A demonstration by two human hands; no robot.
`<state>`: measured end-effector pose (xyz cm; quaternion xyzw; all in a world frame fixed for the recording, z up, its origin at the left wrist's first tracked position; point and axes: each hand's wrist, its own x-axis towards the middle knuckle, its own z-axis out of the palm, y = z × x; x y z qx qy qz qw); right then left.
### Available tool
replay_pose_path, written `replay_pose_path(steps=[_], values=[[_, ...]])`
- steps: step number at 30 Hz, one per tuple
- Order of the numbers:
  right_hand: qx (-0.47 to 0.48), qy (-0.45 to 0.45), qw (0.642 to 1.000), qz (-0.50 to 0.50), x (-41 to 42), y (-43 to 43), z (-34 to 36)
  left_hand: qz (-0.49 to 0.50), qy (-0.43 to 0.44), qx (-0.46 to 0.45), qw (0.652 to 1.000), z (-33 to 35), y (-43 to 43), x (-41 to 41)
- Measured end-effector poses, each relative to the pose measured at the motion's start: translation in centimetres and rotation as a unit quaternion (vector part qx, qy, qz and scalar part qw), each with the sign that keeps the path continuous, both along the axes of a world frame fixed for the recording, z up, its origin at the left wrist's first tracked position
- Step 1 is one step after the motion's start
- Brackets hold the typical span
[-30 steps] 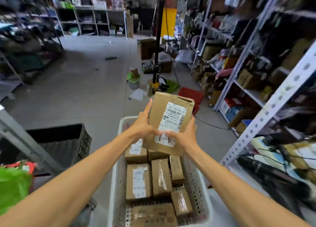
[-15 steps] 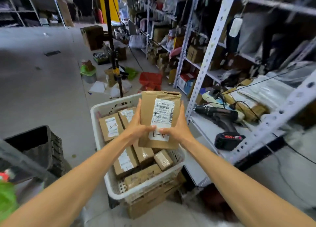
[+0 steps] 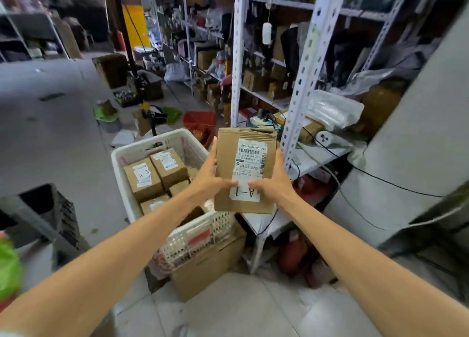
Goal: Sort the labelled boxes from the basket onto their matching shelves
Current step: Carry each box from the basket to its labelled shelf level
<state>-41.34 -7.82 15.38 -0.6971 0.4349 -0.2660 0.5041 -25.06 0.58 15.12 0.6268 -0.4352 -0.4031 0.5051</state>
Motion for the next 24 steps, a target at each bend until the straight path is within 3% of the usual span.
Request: replay_pose_path(steps=[6, 14, 20, 24], values=[[0.007, -0.015, 0.999, -0.031, -11.4, 1.6, -0.2, -0.039, -0.013, 0.007, 0.999, 0.1, 0.4, -10.9], [-0.034, -0.053, 0.980, -0.188, -27.3, 0.6, 1.8, -0.186, -0.027, -0.016, 0.982, 2.9, -6.5, -25.3], [-0.064, -0.055, 0.943, -0.321, -39.4, 0.1, 3.9, -0.339, -0.012, -0.043, 0.940, 4.7, -12.8, -37.4], [-0.083, -0.034, 0.902, -0.423, -45.9, 0.9, 5.7, -0.464, 0.020, -0.053, 0.884, 6.0, -16.3, -45.5]])
